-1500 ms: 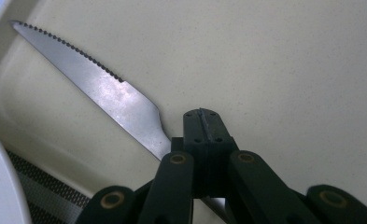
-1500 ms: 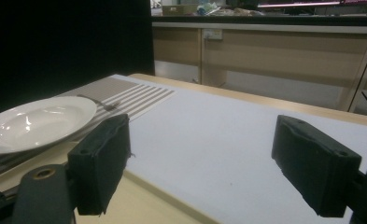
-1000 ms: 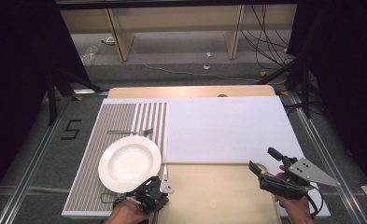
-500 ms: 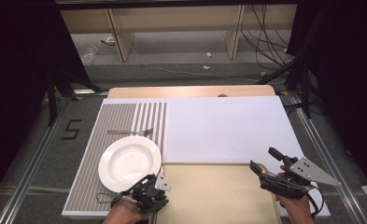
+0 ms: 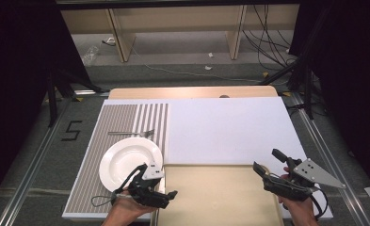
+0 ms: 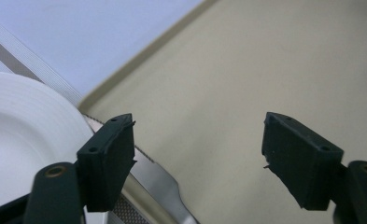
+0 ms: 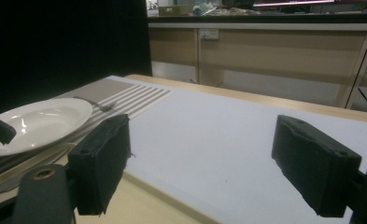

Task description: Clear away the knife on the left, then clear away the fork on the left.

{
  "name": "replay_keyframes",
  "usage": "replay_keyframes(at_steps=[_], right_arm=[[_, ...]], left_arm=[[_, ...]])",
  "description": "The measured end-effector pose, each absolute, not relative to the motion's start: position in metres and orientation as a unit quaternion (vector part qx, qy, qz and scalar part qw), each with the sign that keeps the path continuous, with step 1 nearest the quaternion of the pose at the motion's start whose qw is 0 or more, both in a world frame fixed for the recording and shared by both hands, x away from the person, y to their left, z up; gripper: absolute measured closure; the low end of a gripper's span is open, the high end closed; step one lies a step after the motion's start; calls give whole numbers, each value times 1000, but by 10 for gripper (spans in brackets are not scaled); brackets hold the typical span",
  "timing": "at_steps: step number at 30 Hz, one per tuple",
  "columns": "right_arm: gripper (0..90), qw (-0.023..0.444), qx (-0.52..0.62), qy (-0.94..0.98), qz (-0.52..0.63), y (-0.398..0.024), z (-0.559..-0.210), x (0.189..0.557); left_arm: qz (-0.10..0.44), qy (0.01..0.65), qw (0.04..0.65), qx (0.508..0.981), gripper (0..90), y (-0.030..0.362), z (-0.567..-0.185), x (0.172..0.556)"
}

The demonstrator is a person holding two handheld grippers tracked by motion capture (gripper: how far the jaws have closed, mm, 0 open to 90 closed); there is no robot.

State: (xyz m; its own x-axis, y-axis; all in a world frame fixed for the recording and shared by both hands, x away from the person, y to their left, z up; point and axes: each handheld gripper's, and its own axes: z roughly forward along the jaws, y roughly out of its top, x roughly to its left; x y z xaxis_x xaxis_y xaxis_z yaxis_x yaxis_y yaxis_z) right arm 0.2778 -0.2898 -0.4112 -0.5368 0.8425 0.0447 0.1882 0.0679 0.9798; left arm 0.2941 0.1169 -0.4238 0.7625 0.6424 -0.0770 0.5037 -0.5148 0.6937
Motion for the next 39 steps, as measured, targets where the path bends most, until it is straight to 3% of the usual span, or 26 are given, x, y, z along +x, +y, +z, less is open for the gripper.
replay_keyframes(at_steps=[8, 22, 39], right_arm=[[204, 289, 382, 672, 564, -288, -411, 279], [204, 285, 385, 672, 565, -289, -411, 279], [204, 289, 381, 676, 561, -285, -410, 278]], left_arm=[[102, 352, 379, 850, 176, 125, -421, 296], [108, 362, 391, 840, 165, 133, -413, 299], [167, 402, 401, 806, 161, 176, -387, 313]])
